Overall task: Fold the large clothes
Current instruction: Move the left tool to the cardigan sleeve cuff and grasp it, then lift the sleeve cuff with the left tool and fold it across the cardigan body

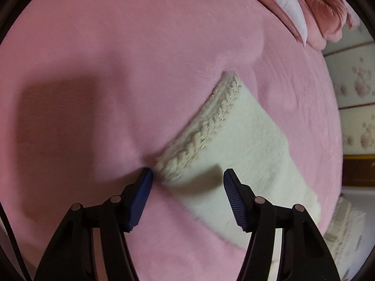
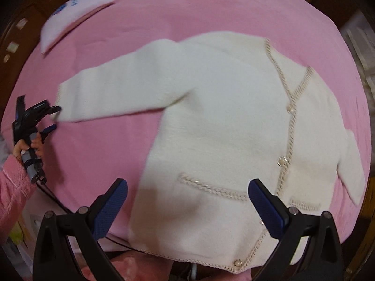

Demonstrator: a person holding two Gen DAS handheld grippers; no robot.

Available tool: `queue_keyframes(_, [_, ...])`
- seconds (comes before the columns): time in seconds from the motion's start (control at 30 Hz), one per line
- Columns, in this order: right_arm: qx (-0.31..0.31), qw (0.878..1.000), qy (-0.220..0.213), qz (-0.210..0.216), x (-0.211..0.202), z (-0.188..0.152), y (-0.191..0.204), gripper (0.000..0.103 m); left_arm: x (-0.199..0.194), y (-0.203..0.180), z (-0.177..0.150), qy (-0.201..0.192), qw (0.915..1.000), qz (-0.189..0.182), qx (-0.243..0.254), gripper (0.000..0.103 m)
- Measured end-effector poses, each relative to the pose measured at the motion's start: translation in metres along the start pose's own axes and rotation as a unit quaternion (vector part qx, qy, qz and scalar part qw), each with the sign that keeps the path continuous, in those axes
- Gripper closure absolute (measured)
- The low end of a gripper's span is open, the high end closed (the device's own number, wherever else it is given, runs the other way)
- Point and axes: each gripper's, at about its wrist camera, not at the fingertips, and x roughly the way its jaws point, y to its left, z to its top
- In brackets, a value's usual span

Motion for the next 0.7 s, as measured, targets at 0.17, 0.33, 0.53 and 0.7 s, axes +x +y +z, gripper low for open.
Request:
queue_keyframes(0.17, [0.031, 0.999, 0.004, -0.008, 0.005, 0.008, -0.025, 0.000, 0.003, 0.011, 0.009, -0.001, 0.9971, -0.055, -0.053, 0.084])
queue_keyframes(0.33, [0.036, 0.999, -0.004, 0.006, 0.007, 0.012, -0.040, 0.000, -0.012, -0.017, 0.000, -0.021, 0.9993, -0.018, -0.026, 0.091])
queue_keyframes(0.53, [0.014, 0.998, -0.022, 0.049, 0.005, 0.010, -0.067, 0.000, -0.059, -0.099, -0.036, -0.078, 0.9947, -0.026, 0.062, 0.093])
queue_keyframes(0.7, [0.020, 0.995, -0.054, 0.081, -0.006, 0.006, -0.113, 0.000, -0.103, -0.184, -0.087, -0.110, 0.9833, -0.083, 0.118, 0.093])
